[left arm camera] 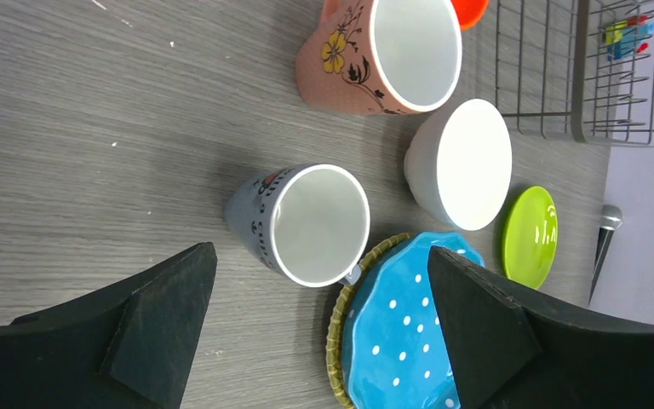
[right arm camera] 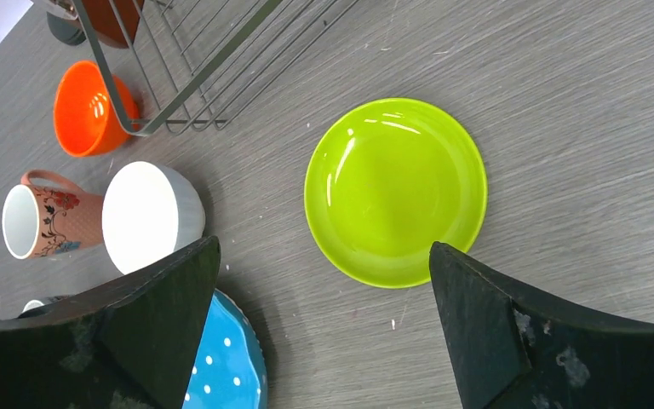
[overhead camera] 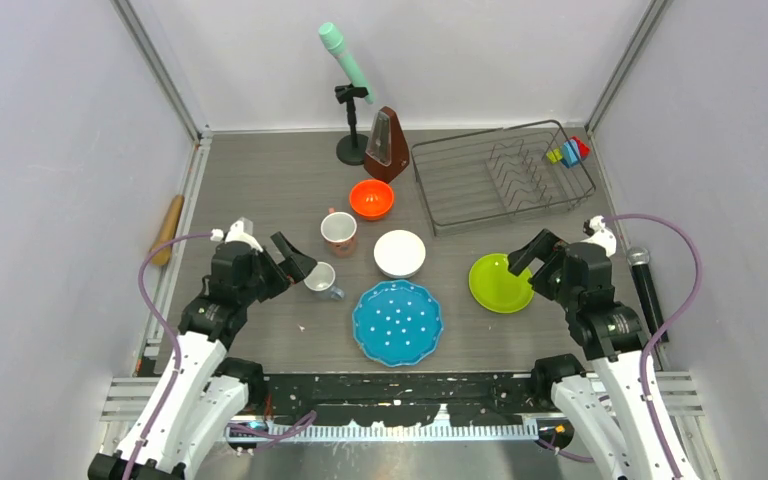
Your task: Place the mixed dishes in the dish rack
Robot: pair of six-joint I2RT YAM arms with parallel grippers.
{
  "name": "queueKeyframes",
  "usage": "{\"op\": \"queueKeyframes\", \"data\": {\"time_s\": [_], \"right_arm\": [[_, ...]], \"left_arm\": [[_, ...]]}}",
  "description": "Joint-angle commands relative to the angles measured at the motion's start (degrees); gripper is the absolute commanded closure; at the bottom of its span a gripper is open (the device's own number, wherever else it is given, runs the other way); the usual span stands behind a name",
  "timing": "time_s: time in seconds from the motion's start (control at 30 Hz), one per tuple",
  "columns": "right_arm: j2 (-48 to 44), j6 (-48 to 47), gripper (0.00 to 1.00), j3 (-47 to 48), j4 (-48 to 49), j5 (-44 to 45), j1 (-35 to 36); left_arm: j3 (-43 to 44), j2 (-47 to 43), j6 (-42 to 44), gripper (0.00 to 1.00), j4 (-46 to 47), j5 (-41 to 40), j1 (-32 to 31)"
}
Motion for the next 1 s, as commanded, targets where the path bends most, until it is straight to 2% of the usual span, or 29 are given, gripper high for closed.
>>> {"op": "queueKeyframes", "data": {"time_s": [0.0,0.2,0.33,0.6,0.73,0.97], "right_arm": [[2.7,0.6,0.00,0.5,5.1,-2.9,0.1],[9.7,2.0,0.00,2.0,9.2,-4.3,1.0],[15.1,4.8,0.00,2.3,12.9,2.7,5.9],[31.1,12.3,0.01,5.5,21.2,11.5,21.2],[37.9,14.7,0.03,8.1,24.4,13.3,24.4],[43.9,15.9,0.06,11.4,26.8,14.0,27.1]], "left_arm": [[1.3,0.8,0.4,0.01,-0.1,-1.5,0.0],[1.4,1.7,6.0,0.01,2.1,2.1,0.1],[1.9,2.7,7.3,0.01,2.9,1.3,0.0],[4.8,5.9,10.6,0.01,3.2,0.7,0.1],[5.0,5.9,11.1,0.01,4.0,0.5,0.1],[5.1,5.5,12.2,0.01,5.3,0.4,0.1]]}}
